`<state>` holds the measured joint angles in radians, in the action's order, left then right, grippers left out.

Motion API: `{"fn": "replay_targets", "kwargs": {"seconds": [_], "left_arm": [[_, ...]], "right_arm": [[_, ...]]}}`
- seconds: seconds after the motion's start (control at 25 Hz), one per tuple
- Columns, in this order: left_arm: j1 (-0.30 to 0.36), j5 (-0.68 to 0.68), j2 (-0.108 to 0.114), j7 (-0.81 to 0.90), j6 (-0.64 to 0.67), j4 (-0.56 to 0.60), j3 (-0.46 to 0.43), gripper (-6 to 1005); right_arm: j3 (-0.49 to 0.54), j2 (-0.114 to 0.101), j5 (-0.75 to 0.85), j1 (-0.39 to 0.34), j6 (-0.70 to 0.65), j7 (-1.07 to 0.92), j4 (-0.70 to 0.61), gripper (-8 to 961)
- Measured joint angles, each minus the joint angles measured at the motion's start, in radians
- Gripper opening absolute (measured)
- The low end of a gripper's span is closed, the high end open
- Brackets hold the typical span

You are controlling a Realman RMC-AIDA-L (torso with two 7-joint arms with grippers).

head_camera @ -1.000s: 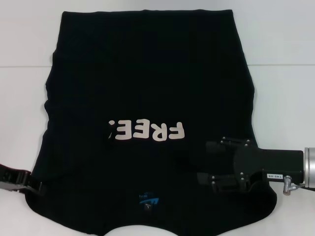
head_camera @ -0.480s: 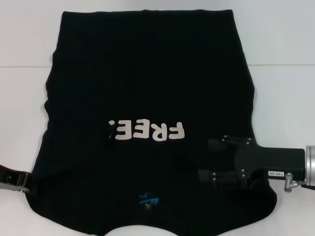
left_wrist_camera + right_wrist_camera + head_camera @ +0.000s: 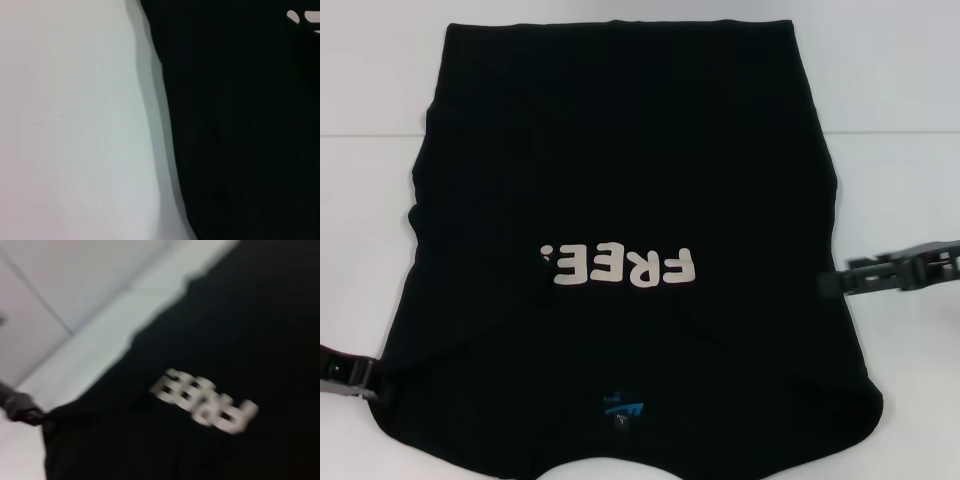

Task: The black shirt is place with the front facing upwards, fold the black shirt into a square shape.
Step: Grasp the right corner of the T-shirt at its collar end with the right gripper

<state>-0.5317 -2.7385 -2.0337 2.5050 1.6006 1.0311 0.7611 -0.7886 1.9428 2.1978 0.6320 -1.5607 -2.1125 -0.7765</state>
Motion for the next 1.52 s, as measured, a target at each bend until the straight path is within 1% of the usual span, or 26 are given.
{"fn": "replay_targets", "kwargs": {"seconds": [0.04, 0.12, 0.16, 0.2, 0.28, 0.36, 0.44, 0.6, 0.72, 0.88, 1.08, 1.16, 1.52], "left_arm": [[0.0, 0.0, 0.002, -0.003, 0.0, 0.0, -0.001, 17], [0.001, 0.001, 0.006, -0.009, 0.001, 0.0, -0.003, 17], [0.002, 0.001, 0.008, -0.013, 0.003, 0.0, -0.005, 17], [0.004, 0.001, 0.008, -0.018, 0.005, 0.0, -0.009, 17], [0.005, 0.002, 0.007, -0.032, 0.008, 0.0, -0.02, 17], [0.005, 0.002, 0.005, -0.038, 0.009, 0.0, -0.023, 17], [0.006, 0.002, 0.004, -0.041, 0.01, -0.001, -0.024, 17], [0.006, 0.002, 0.003, -0.043, 0.01, -0.008, -0.025, 16], [0.005, 0.002, 0.002, -0.043, 0.009, -0.01, -0.025, 16], [-0.004, 0.002, 0.001, -0.043, 0.005, -0.024, -0.024, 16], [-0.005, 0.002, 0.001, -0.044, 0.0, -0.035, -0.024, 16], [-0.005, 0.002, 0.001, -0.044, -0.001, -0.035, -0.025, 16], [-0.003, 0.002, 0.001, -0.045, 0.002, -0.036, -0.025, 17]], "right_arm": [[0.0, -0.025, 0.049, 0.025, -0.029, -0.095, -0.006, 869], [0.012, -0.06, 0.144, 0.069, -0.086, -0.247, -0.014, 867], [0.023, -0.067, 0.19, 0.085, -0.114, -0.305, -0.02, 866], [0.032, -0.069, 0.225, 0.096, -0.133, -0.335, -0.03, 865], [0.043, -0.066, 0.304, 0.114, -0.171, -0.38, -0.041, 864], [0.041, -0.057, 0.367, 0.126, -0.19, -0.396, -0.035, 862], [0.041, -0.048, 0.393, 0.126, -0.193, -0.399, -0.02, 860], [0.046, -0.037, 0.398, 0.101, -0.194, -0.392, 0.015, 857], [0.047, -0.033, 0.396, 0.084, -0.179, -0.387, 0.043, 854], [0.047, -0.026, 0.395, 0.081, -0.16, -0.376, 0.072, 851], [0.037, -0.001, 0.398, 0.091, -0.141, -0.371, 0.077, 846], [0.032, 0.006, 0.4, 0.093, -0.137, -0.369, 0.078, 845], [-0.008, 0.012, 0.403, 0.097, -0.093, -0.375, 0.091, 837]]}}
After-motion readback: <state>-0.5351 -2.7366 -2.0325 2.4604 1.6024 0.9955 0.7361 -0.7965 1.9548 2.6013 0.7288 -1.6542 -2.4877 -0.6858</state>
